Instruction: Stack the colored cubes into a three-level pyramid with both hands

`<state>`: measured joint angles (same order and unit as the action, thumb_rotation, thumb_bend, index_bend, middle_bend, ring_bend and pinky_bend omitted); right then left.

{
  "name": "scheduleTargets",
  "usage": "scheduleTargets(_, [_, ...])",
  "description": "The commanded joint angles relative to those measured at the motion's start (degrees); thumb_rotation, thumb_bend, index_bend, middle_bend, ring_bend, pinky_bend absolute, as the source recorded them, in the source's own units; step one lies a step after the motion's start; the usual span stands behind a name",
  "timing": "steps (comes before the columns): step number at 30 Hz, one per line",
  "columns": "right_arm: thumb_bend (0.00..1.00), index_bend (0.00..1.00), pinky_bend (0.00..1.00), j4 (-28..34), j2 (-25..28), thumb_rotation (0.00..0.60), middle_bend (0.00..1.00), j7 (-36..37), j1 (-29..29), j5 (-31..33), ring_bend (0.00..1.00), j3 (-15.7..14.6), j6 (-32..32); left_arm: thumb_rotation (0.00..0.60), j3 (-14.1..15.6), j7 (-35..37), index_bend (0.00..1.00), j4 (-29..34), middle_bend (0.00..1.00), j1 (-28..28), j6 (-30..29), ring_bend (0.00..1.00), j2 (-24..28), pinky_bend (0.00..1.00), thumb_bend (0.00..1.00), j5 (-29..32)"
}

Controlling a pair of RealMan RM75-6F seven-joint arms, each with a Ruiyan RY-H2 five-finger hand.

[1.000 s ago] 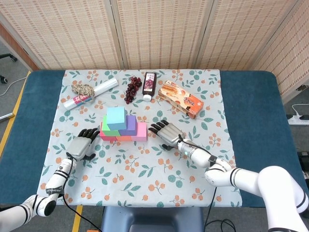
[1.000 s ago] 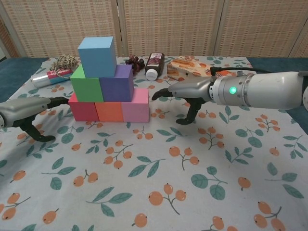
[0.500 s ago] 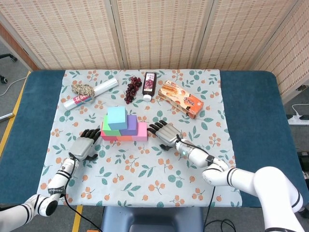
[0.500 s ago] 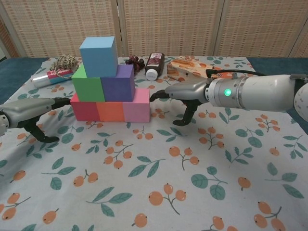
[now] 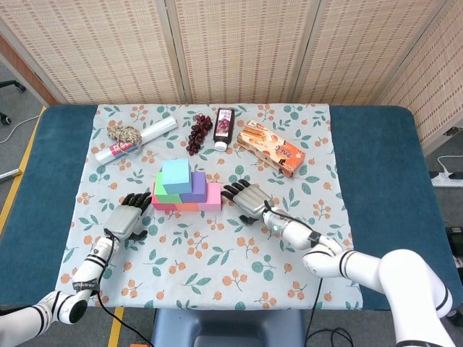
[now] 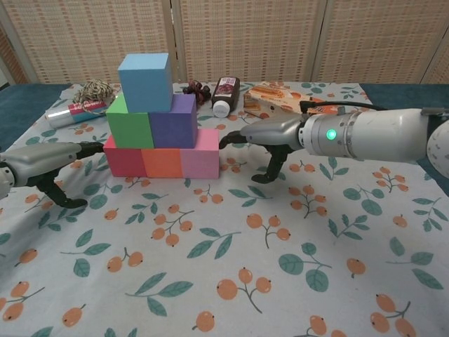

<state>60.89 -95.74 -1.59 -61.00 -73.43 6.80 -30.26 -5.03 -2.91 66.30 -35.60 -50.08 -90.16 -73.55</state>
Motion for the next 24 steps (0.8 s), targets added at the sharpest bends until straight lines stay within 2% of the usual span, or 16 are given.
scheduleTargets(1, [0.35, 0.0, 0.0, 0.3, 0.5, 0.6, 0.0, -0.2, 0.2, 0.1, 0.0, -0.1, 0.1, 0.6, 0.0, 0.1, 0.06, 0.0, 0.0, 0.1, 0.0, 0.0, 0.1, 0.0, 0.3, 0.1])
scheduleTargets(10, [0.35, 0.0, 0.0, 6.1, 5.6, 0.6, 0.0, -2.2, 1.5, 1.8, 0.0, 0.3, -1.2, 0.6, 0.1, 1.2, 0.06, 1.5, 0.0, 1.5, -1.8, 0.0, 1.6, 0.0, 0.3, 0.0])
scheduleTargets(24, [0.35, 0.0, 0.0, 24.4, 22.5, 0.6, 0.0, -5.8, 6.1, 7.0, 0.0, 3.1, -9.1, 0.6, -0.4, 4.4, 0.06, 10.4, 0.0, 6.6, -11.2, 0.0, 9.9, 0.0, 0.3, -1.8])
